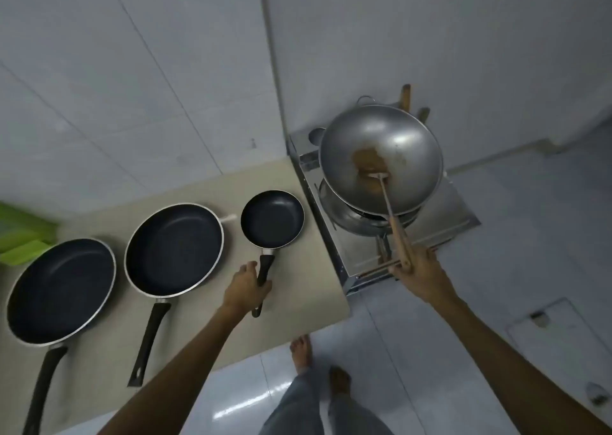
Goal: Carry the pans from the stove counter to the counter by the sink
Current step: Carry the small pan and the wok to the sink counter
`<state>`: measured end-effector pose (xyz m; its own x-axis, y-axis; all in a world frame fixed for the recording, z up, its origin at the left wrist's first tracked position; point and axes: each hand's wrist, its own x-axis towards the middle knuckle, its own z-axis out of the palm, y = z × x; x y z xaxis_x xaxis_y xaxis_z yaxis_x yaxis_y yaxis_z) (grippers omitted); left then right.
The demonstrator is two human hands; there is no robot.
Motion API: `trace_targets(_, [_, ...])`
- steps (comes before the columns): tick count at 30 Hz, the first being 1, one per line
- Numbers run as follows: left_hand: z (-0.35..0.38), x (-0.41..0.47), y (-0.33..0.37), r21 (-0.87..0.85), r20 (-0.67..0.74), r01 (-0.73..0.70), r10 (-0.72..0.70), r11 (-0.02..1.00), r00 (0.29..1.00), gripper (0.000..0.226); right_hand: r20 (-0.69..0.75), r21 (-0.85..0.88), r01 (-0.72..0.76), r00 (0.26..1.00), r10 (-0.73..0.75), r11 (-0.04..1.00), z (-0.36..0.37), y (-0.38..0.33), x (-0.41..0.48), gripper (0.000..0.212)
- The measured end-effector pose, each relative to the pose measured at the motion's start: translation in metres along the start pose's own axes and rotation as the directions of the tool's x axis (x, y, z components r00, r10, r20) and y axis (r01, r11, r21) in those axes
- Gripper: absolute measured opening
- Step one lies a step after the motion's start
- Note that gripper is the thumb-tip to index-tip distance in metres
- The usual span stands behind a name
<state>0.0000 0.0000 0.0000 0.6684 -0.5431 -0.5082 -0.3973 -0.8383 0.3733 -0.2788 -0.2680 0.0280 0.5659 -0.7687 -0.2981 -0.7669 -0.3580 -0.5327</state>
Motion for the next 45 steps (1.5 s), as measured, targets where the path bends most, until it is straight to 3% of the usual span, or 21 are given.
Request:
trace_targets(4, [0.019,0.016,-0.010,-0.004,0.079,0.102,-0.101,0.995,0.992,0.064,0.010,-0.046,-0.201,0.980,0.201,0.979,0.026,0.006,-0.002,0.083])
trace_targets(8, [0.032,0.037,-0.013,-0.140,0.140,0.159,-0.139,0.977,0.980,0.047,-0.103,-0.071,-0.275,0.958,0.267,0.959,0.029,0.009,0.013,0.047])
trace_targets(10, [0.036,0.044,-0.015,-0.254,0.158,0.220,-0.183,0.942,0.970,0.034,-0.097,0.016,-0.307,0.947,0.307,0.952,0.030,0.012,0.014,0.031])
trace_targets(12, [0.038,0.050,-0.016,-0.383,0.200,0.246,-0.180,0.890,0.963,0.025,-0.027,0.213,-0.365,0.925,0.379,0.906,0.026,0.013,0.013,0.030])
trace_targets(16, [0.034,0.054,-0.004,-0.707,0.267,0.294,-0.142,0.643,0.953,0.027,0.185,0.607,-0.497,0.848,0.497,0.621,0.017,0.022,0.011,0.039])
trace_targets(20, [0.019,0.063,0.015,-0.849,0.392,0.417,-0.142,0.325,0.909,0.032,0.331,0.723,-0.548,0.809,0.486,0.421,0.011,0.039,0.015,0.048])
trace_targets(24, [0.004,0.060,0.034,-0.887,0.437,0.446,-0.093,0.118,0.895,0.031,0.603,0.725,-0.674,0.720,0.343,0.142,0.016,0.053,0.021,0.061])
trace_targets(26, [0.001,0.051,0.043,-0.902,0.423,0.429,-0.085,0.059,0.902,0.032,0.687,0.695,-0.715,0.691,0.228,0.072,0.021,0.060,0.028,0.074])
trace_targets(29, [-0.003,0.027,0.058,-0.925,0.372,0.379,-0.124,0.036,0.920,0.031,0.730,0.673,-0.734,0.679,0.080,0.094,0.022,0.066,0.041,0.074])
trace_targets(32, [-0.005,0.002,0.071,-0.945,0.322,0.328,-0.177,0.002,0.930,0.030,0.722,0.669,-0.722,0.688,0.076,0.180,0.026,0.067,0.052,0.067])
trace_targets(36, [-0.002,-0.021,0.091,-0.967,0.250,0.252,-0.270,-0.026,0.930,0.031,0.726,0.680,-0.726,0.686,0.037,0.105,0.027,0.064,0.071,0.066])
trace_targets(45, [0.013,-0.061,0.082,-0.976,0.205,0.157,-0.374,-0.153,0.905,0.032,0.817,0.550,-0.833,0.552,-0.166,-0.063,0.043,0.063,0.082,0.066])
